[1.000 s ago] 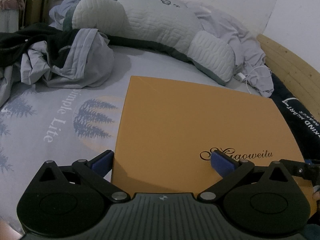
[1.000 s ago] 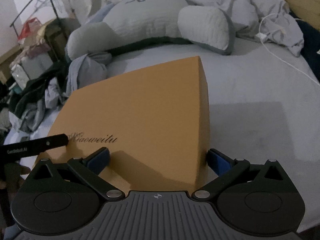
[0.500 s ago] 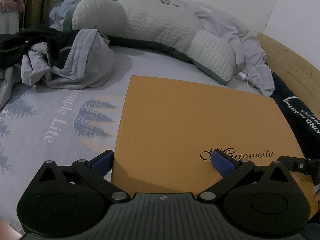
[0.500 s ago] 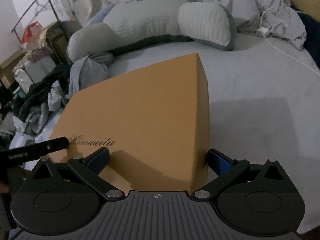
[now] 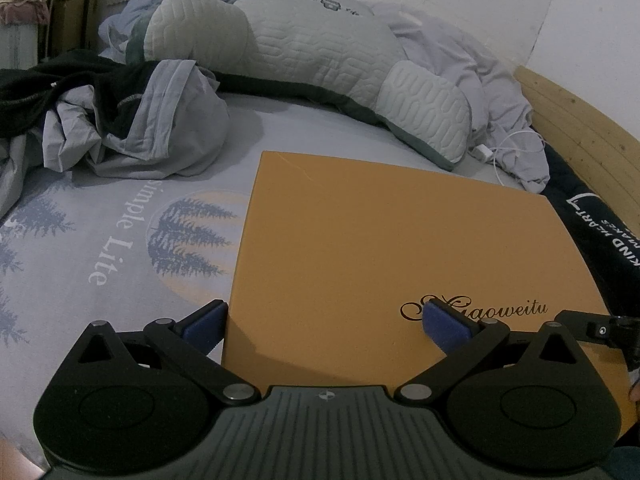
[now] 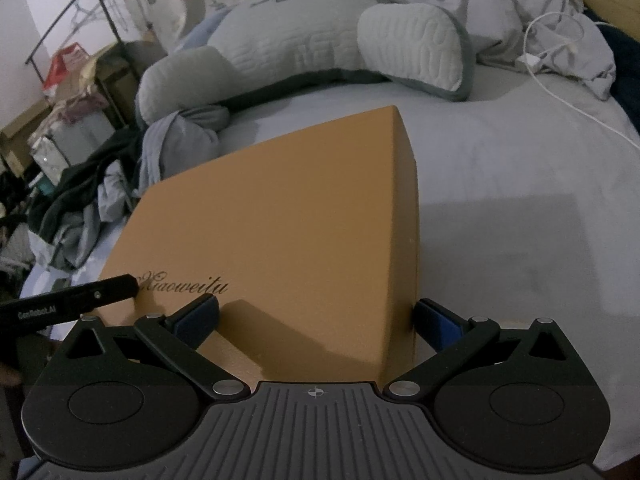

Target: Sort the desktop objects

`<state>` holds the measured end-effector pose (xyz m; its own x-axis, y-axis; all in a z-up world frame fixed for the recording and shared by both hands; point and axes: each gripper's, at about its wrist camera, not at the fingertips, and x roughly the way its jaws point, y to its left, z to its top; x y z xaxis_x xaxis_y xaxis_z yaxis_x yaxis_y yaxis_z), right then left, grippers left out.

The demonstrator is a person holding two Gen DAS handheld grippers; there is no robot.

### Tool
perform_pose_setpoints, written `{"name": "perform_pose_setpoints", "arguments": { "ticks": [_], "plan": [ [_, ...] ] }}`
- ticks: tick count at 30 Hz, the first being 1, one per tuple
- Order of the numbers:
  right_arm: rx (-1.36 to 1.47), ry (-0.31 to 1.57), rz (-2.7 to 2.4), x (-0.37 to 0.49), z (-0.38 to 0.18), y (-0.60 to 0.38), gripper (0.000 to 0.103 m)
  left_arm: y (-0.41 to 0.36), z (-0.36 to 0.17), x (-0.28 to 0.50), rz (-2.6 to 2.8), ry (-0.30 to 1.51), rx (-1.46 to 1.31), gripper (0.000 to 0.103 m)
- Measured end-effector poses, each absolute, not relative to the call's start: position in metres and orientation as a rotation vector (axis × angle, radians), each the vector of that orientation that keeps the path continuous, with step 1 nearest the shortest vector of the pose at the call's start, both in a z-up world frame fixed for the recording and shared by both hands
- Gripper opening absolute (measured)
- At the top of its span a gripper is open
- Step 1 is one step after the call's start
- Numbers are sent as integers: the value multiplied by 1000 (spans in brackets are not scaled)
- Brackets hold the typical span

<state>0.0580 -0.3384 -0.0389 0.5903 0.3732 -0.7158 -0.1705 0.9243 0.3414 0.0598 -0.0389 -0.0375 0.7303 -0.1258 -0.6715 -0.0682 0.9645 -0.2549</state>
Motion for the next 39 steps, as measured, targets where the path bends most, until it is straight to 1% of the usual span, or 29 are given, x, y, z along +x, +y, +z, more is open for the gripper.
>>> {"name": "perform_pose_setpoints", "arguments": {
  "ticks": [11,22,39],
  "plan": [
    [247,878,318,58,-39,-337,103,-37,-38,59,-34,750,-273,103],
    [90,830,271,49,-23,-313,103,-38,-35,59,-36,751,-256,103],
    [-53,773,262,38,-5,-295,103,-37,-30,57,-33,757,-265,103]
  ]
}}
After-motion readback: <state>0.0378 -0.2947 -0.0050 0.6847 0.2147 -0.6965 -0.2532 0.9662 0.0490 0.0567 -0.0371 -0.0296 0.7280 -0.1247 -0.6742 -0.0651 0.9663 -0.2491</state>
